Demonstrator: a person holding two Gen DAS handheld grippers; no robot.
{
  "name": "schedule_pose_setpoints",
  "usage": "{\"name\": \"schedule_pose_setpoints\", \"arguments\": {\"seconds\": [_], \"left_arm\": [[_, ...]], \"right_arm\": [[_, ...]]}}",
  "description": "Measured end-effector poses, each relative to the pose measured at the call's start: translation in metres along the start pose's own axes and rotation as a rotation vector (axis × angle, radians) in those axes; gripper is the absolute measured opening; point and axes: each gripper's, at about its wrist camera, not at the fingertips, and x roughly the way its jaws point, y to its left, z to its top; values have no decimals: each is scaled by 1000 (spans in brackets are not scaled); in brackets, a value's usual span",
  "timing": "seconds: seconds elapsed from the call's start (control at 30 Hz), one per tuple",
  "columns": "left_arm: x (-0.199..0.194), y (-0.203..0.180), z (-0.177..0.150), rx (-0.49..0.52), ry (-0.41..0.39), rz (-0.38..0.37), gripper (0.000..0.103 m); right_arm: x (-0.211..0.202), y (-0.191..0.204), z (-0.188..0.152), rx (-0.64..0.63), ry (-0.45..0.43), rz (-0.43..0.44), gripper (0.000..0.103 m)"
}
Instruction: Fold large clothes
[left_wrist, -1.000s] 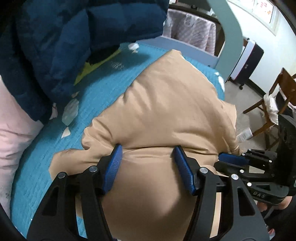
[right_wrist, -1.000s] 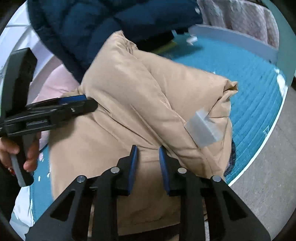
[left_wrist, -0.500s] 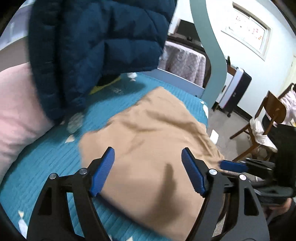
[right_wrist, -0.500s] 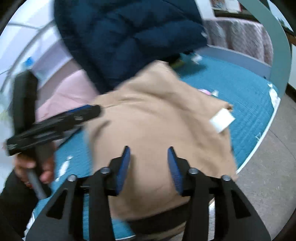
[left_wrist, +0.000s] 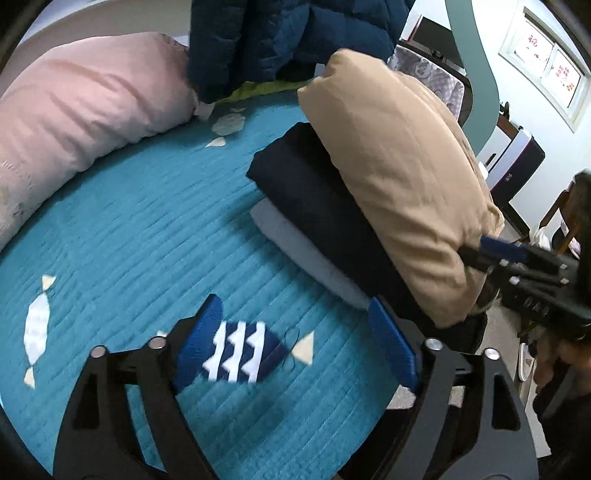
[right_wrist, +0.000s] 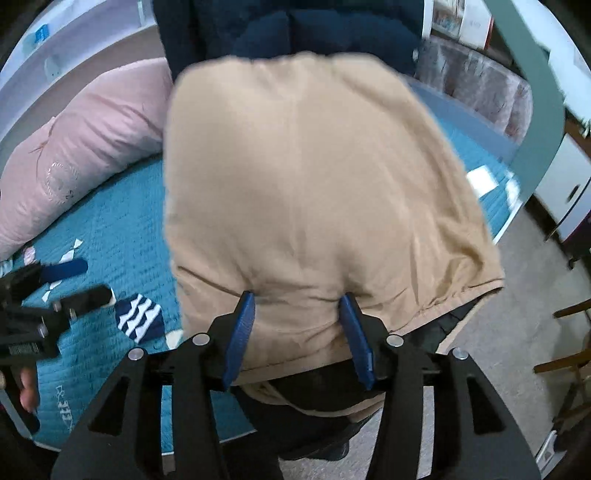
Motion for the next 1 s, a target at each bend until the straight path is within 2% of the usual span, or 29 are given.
{"name": "schedule_pose_setpoints", "arguments": {"seconds": [0.1,0.17,0.27,0.4,0.47,0.53,0.77,0.83,1.0], "left_arm": [[-14,5,-9,-20,-31,7,89],[-24,9,-17,-44,-45,4,90],[-33,16,-27,-54,-46,5,90],[-51,26,-39,-61,-57,57,90],[-58,31,-45,-65,-72,72,90],[-67,36,-53,-68,-85,84,90],[-99,46,-77,-98,-117,117,90],[-109,47,-83,-105,-127,124,90],[-139,50,-100,-125,-156,151,90]], "right_arm": [[-20,25,-2,-34,-57,-21,57],[-30,44,-8,-55,-78,-50,66],[-40,65,-19,-48,-86,-45,66],[-44,89,-33,-52,-68,-82,67],[-49,98,-37,-59,-62,-90,73],[-57,107,-43,-66,-76,-81,77],[-76,135,-49,-125,-99,-80,77],[-81,141,-52,-137,-105,-81,83],[-101,155,-63,-164,-141,-72,88]]}}
